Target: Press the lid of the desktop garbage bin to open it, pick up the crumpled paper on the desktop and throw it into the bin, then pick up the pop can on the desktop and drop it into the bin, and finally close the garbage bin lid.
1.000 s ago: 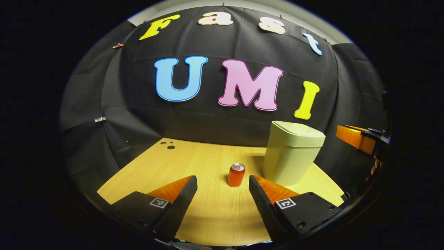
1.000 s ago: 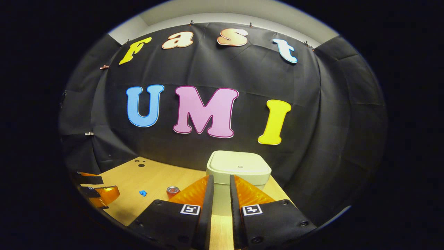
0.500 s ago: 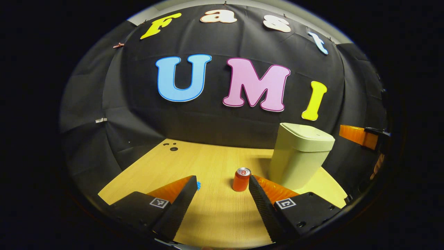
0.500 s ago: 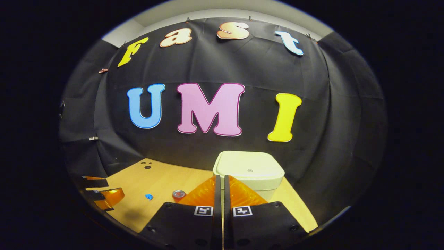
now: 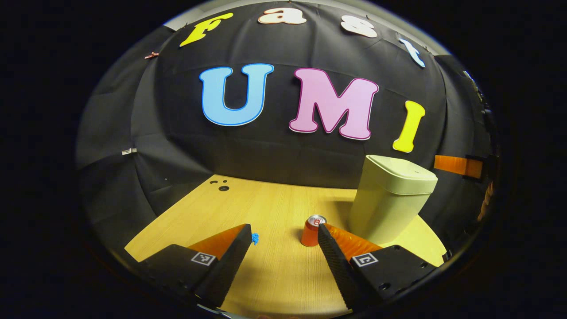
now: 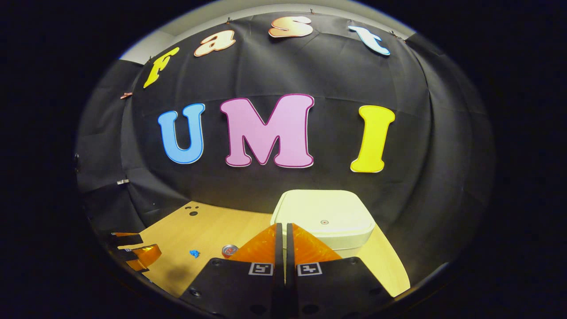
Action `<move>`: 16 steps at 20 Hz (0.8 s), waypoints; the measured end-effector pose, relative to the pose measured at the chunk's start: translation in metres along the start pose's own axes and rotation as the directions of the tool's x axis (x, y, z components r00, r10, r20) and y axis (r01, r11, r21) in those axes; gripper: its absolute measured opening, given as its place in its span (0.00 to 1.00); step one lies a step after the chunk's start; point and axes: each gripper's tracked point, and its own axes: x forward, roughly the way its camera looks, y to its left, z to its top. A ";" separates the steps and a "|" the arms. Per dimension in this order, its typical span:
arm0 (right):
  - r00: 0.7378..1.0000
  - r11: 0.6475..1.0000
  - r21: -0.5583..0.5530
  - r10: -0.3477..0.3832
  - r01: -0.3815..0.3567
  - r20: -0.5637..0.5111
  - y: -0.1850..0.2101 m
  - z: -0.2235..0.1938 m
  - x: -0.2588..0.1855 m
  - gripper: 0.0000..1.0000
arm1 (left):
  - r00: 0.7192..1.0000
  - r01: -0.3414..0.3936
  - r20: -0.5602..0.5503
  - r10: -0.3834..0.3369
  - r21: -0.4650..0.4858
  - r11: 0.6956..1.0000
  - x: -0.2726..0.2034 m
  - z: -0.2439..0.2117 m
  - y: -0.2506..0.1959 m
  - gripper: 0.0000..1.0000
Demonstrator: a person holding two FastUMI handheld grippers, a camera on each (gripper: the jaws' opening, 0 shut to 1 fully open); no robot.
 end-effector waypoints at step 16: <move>0.987 0.992 0.000 -0.125 0.126 -0.097 -0.071 -0.018 0.082 0.05 | 0.996 -0.078 -0.055 0.077 -0.024 0.997 0.025 -0.015 0.020 0.96</move>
